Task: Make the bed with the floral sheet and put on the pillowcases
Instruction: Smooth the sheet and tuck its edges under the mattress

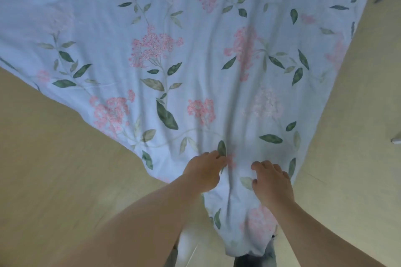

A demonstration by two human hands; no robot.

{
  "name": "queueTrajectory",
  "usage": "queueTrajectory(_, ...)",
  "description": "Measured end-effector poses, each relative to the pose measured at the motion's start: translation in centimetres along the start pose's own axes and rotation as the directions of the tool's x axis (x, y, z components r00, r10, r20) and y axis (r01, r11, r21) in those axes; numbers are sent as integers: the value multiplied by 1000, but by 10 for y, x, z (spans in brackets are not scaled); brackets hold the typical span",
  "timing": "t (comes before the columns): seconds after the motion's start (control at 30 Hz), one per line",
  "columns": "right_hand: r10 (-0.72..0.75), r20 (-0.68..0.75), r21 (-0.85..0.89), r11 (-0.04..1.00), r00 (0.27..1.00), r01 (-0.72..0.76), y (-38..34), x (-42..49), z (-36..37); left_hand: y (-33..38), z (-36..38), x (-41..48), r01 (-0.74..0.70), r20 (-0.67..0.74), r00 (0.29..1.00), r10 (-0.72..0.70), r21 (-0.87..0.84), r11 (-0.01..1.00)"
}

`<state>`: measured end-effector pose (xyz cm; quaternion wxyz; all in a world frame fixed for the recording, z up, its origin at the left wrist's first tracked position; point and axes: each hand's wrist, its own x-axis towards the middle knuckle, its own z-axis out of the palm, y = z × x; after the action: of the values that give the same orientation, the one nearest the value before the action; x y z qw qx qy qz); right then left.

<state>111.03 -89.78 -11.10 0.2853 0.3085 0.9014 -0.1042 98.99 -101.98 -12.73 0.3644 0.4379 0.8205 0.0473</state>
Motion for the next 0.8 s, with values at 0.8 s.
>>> queueTrajectory(0.8, -2, 542, 783, 365, 840, -504, 191, 131, 26, 217, 172, 81, 596, -596, 543, -592, -223, 771)
